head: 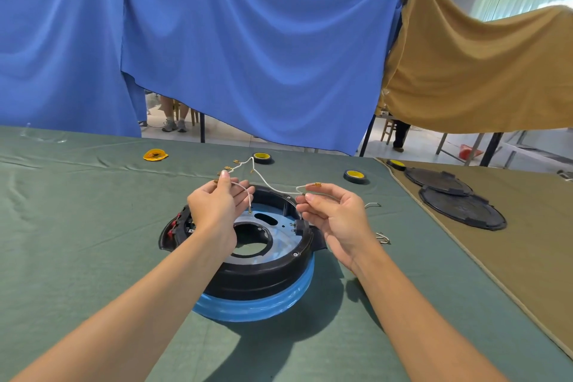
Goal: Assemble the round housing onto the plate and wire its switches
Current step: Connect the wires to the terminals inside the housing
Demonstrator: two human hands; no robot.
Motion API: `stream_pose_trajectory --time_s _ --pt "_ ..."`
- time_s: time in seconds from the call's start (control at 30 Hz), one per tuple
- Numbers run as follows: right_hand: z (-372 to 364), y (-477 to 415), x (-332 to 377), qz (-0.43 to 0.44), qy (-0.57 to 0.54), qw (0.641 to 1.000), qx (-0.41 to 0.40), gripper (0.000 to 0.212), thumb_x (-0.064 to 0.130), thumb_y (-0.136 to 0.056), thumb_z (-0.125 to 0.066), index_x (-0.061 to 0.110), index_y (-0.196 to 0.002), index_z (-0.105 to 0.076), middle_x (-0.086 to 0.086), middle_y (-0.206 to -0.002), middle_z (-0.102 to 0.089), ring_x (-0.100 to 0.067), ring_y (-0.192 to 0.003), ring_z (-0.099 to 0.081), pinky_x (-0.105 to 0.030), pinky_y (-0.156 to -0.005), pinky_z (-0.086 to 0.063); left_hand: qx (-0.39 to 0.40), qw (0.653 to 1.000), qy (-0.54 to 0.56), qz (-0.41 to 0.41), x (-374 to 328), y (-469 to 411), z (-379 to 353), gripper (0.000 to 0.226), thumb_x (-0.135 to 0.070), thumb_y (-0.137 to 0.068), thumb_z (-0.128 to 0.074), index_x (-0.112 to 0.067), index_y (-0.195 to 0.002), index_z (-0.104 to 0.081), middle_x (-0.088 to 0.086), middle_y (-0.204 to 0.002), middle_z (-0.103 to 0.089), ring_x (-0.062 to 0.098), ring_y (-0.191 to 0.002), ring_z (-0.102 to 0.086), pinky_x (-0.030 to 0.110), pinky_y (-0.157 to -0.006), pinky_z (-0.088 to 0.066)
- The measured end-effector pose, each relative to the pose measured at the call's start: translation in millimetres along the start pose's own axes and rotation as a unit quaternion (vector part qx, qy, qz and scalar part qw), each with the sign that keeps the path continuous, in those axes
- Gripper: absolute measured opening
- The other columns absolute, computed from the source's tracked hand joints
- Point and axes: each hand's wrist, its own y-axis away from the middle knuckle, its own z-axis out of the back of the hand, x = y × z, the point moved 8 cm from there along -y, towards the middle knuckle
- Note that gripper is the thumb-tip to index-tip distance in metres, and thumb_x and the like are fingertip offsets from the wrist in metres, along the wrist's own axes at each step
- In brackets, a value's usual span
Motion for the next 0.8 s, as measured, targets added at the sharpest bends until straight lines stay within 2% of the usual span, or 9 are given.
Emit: stream_pose_trajectory --time_s 0.17,0.33,0.43,0.53,0.57,0.63,0.7,0.77,0.8 --pt "14.3 -3.7 -1.5 -0.005 -0.019 0.997 -0.077 0.016 -0.007 -0.091 -0.058 0.002 -0.102 -0.066 -0.011 -0.080 -0.075 -0.017 -0.068 -0.071 -0.023 -0.061 -0.057 0.011 1.000 0.020 0.004 -2.8 -0.2 2.7 0.025 -0.021 -0.102 -0.053 -0.002 -0.089 -0.064 0.012 -0.085 -0.075 0.021 -0.075 -0.076 0.028 -0.064 -0.062" --pt "28.7 -9.2 -10.9 -0.055 -0.098 0.985 -0.131 0.018 -0.010 -0.091 -0.055 0.003 -0.101 -0.065 -0.012 -0.076 -0.074 -0.016 -0.065 -0.071 -0.022 -0.057 -0.057 0.022 1.000 0.022 0.002 -6.8 -0.6 4.8 0.025 -0.020 -0.103 -0.054 -0.001 -0.091 -0.064 0.013 -0.086 -0.076 0.023 -0.078 -0.076 0.029 -0.067 -0.061" --pt "25.2 -9.2 -14.0 -0.069 -0.061 0.988 -0.127 0.016 -0.008 -0.092 -0.054 0.000 -0.102 -0.064 -0.011 -0.076 -0.074 -0.018 -0.067 -0.072 -0.024 -0.060 -0.058 0.026 1.000 -0.003 -0.005 -6.9 1.2 3.8 0.026 -0.021 -0.102 -0.054 -0.002 -0.089 -0.066 0.009 -0.079 -0.077 0.021 -0.077 -0.076 0.029 -0.070 -0.061" --pt "18.2 -12.6 -10.0 -0.052 0.017 0.988 -0.141 0.021 -0.005 -0.094 -0.051 0.002 -0.113 -0.057 -0.012 -0.089 -0.073 -0.021 -0.080 -0.071 -0.032 -0.076 -0.060 0.005 1.000 -0.025 -0.005 -3.5 3.0 3.8 0.025 -0.021 -0.101 -0.057 -0.005 -0.085 -0.068 0.007 -0.077 -0.076 0.020 -0.078 -0.076 0.029 -0.073 -0.060" --pt "17.7 -13.8 -4.2 -0.029 0.099 0.982 -0.160 0.029 -0.003 -0.094 -0.050 0.005 -0.121 -0.052 -0.012 -0.104 -0.069 -0.023 -0.092 -0.067 -0.038 -0.085 -0.057 -0.010 1.000 -0.025 -0.001 -2.0 3.4 4.8 0.025 -0.021 -0.100 -0.058 -0.007 -0.084 -0.068 0.008 -0.080 -0.076 0.020 -0.080 -0.075 0.029 -0.075 -0.060" --pt "12.5 -9.7 20.0 0.076 0.314 0.920 -0.220 0.046 -0.002 -0.088 -0.049 0.010 -0.133 -0.044 -0.008 -0.131 -0.053 -0.026 -0.117 -0.050 -0.043 -0.102 -0.044 -0.043 0.999 -0.025 0.003 -0.4 4.1 7.3 0.025 -0.021 -0.100 -0.059 -0.010 -0.079 -0.068 0.007 -0.082 -0.074 0.020 -0.083 -0.073 0.031 -0.079 -0.059" --pt "-13.2 7.8 47.8 0.254 0.411 0.844 -0.232 0.051 -0.005 -0.082 -0.050 0.008 -0.131 -0.048 -0.009 -0.132 -0.047 -0.023 -0.122 -0.035 -0.028 -0.106 -0.030 -0.061 0.998 -0.013 0.006 0.5 6.4 7.8 0.026 -0.021 -0.099 -0.060 -0.012 -0.075 -0.067 0.005 -0.079 -0.072 0.020 -0.081 -0.071 0.029 -0.076 -0.058" --pt "-48.8 21.0 59.0 0.380 0.430 0.803 -0.161 0.041 -0.004 -0.081 -0.053 0.005 -0.120 -0.058 -0.011 -0.122 -0.053 -0.020 -0.116 -0.037 -0.011 -0.100 -0.022 -0.058 0.998 0.003 0.010 1.9 8.9 5.3 0.024 -0.022 -0.098 -0.062 -0.013 -0.077 -0.068 0.005 -0.081 -0.072 0.018 -0.081 -0.072 0.026 -0.071 -0.057" --pt "-64.9 23.0 60.8 0.413 0.438 0.789 -0.119 0.034 -0.001 -0.083 -0.054 0.005 -0.115 -0.061 -0.010 -0.119 -0.057 -0.020 -0.114 -0.040 -0.011 -0.100 -0.024 -0.049 0.999 0.014 0.013 2.6 10.4 3.3 0.022 -0.022 -0.097 -0.063 -0.013 -0.078 -0.068 0.006 -0.083 -0.072 0.019 -0.081 -0.072 0.026 -0.070 -0.056"
